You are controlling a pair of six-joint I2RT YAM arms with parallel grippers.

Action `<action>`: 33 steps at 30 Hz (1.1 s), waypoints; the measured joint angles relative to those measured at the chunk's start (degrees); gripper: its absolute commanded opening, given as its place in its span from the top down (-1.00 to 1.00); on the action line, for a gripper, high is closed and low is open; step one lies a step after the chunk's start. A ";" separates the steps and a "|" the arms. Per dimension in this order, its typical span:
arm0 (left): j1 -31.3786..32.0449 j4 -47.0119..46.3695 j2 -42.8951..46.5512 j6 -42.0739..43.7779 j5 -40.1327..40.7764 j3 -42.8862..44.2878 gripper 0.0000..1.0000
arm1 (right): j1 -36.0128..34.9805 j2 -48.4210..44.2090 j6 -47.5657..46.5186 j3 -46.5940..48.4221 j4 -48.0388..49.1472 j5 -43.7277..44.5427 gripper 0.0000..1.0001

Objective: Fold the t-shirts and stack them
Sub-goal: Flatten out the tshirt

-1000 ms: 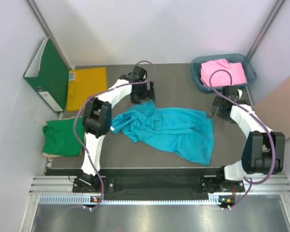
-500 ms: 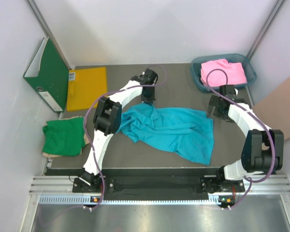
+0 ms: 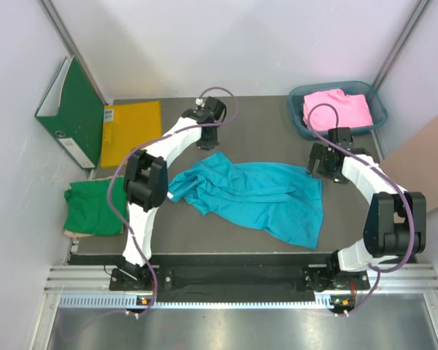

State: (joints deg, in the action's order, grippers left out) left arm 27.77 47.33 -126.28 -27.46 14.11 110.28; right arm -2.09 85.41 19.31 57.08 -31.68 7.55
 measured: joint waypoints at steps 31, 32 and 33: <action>-4.76 1.29 7.41 0.07 -1.92 -5.51 -0.63 | -3.80 5.49 1.99 -2.27 3.06 -13.42 0.46; -4.76 1.20 6.99 0.39 -2.56 -5.51 -0.67 | -4.09 5.95 1.68 -2.27 3.10 -13.33 0.82; -4.74 1.03 6.64 0.42 -3.08 -5.51 -0.68 | -4.42 6.47 1.92 -2.29 3.21 -13.18 0.94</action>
State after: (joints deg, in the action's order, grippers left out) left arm 23.03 48.36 -119.63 -27.05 11.03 104.77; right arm -6.50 91.88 21.23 54.78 -28.47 -5.63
